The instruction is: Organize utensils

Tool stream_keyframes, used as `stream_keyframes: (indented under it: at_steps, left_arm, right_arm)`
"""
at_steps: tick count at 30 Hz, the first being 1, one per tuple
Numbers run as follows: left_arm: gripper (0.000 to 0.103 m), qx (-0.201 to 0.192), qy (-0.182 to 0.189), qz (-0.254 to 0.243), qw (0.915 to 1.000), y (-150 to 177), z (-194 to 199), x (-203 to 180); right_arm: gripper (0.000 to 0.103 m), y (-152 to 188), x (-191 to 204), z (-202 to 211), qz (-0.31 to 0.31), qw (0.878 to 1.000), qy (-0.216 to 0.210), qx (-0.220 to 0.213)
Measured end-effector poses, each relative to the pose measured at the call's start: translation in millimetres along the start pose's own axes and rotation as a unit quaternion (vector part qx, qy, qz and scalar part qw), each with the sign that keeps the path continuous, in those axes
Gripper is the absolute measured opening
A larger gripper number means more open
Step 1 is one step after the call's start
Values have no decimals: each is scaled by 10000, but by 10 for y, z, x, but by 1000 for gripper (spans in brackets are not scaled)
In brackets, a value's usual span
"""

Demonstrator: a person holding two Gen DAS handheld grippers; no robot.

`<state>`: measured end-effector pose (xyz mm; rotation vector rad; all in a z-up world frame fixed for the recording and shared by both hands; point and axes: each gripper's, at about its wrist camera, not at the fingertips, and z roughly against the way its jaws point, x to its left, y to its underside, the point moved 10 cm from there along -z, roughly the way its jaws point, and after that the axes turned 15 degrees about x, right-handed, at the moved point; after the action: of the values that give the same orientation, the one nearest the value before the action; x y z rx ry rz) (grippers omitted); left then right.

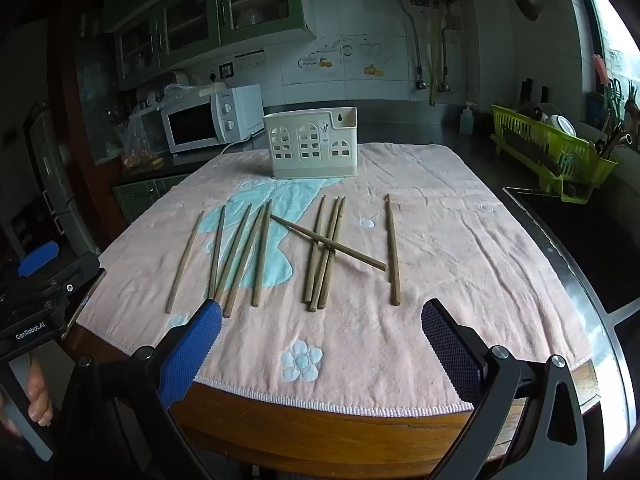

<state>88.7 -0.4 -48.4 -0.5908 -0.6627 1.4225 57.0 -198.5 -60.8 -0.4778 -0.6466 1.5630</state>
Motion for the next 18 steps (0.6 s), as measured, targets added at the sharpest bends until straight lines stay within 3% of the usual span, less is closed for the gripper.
stream_keyframes:
  at_steps: [18]
  left_arm:
    - [98,-83,5,-20,10000,-7,63,-32]
  right_arm:
    - [97,14,19,39,-7,10000,-8,22]
